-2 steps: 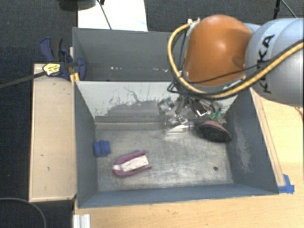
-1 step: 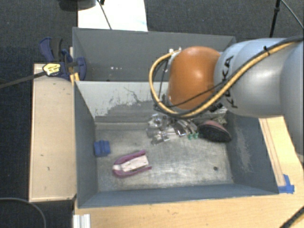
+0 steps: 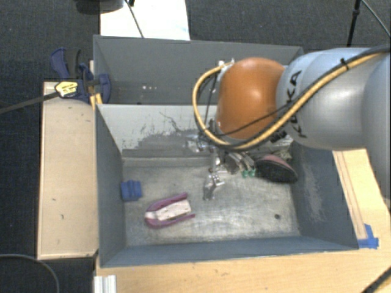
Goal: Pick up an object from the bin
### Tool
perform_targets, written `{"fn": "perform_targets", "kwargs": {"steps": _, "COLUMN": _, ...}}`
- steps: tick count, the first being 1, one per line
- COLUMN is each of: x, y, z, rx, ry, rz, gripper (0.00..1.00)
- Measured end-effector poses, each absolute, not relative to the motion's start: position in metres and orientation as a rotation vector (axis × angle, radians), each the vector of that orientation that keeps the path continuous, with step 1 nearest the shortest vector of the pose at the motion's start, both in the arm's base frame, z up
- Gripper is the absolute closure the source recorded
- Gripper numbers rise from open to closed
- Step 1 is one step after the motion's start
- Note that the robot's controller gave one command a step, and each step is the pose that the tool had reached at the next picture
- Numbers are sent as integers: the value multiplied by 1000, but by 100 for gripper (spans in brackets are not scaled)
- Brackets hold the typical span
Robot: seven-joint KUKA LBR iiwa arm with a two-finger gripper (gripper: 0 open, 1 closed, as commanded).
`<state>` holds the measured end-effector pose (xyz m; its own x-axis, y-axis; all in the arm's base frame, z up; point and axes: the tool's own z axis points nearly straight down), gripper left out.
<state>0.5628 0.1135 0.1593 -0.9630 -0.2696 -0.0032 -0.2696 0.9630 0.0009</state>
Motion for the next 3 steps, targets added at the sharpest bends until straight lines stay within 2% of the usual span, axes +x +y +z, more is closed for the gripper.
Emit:
{"fn": "perform_targets", "kwargs": {"steps": 1, "x": 509, "y": 161, "z": 67, "rx": -286, "ry": 3133, "rz": 3, "gripper": 0}}
{"fn": "perform_targets", "kwargs": {"steps": 2, "x": 512, "y": 159, "z": 71, "rx": -277, "ry": 3131, "rz": 2, "gripper": 100}}
{"fn": "perform_targets", "kwargs": {"steps": 3, "x": 514, "y": 192, "z": 92, "rx": -566, "ry": 3086, "rz": 3, "gripper": 100}}
